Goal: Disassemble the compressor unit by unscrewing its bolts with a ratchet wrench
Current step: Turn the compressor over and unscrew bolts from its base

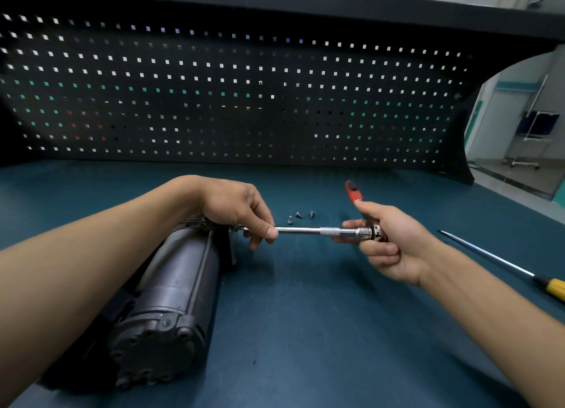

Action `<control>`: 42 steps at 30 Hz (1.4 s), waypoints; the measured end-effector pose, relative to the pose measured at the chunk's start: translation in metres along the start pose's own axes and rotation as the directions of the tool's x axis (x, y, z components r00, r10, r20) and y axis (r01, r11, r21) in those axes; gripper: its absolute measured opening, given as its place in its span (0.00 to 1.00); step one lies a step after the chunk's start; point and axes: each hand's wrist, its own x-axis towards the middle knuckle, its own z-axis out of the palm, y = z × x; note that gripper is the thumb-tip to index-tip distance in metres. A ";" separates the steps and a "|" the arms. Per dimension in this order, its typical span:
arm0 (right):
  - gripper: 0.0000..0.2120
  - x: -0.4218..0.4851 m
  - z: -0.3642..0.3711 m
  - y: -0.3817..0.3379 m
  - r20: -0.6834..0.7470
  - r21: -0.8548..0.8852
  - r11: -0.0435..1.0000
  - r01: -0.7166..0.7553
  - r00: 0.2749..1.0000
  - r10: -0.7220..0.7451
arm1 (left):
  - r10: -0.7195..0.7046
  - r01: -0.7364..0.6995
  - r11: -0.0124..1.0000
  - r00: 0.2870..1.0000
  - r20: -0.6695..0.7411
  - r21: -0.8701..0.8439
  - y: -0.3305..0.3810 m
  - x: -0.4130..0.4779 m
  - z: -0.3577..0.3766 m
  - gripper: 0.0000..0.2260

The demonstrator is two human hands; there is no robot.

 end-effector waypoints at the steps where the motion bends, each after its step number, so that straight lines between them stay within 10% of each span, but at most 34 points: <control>1: 0.16 0.000 0.000 0.000 0.005 0.010 1.000 -0.016 1.000 0.016 | -0.002 0.002 1.000 1.000 0.001 -0.001 0.000 0.000 0.000 0.10; 13: 0.12 0.006 -0.001 0.004 0.048 0.046 0.993 -0.106 0.993 0.104 | -0.019 0.020 1.000 1.000 -0.013 0.023 -0.002 0.004 0.000 0.07; 22: 0.14 0.007 0.004 0.010 -0.087 -0.239 0.940 0.244 0.959 -0.271 | -0.013 0.012 1.000 1.000 0.006 0.013 -0.003 0.004 -0.002 0.06; 32: 0.24 0.002 -0.002 0.009 0.024 -0.573 0.521 0.633 0.648 -0.761 | -0.011 0.012 1.000 0.999 0.046 -0.010 -0.002 0.002 -0.004 0.18; 38: 0.25 0.015 -0.016 0.013 0.336 -0.741 0.013 0.672 0.387 -0.859 | 0.008 -0.007 0.999 1.000 0.022 -0.042 -0.006 0.003 -0.004 0.15; 42: 0.14 0.020 -0.018 0.016 0.352 -0.698 0.026 0.715 0.375 -0.857 | -0.007 0.008 0.998 1.000 0.008 -0.055 -0.005 0.003 -0.004 0.15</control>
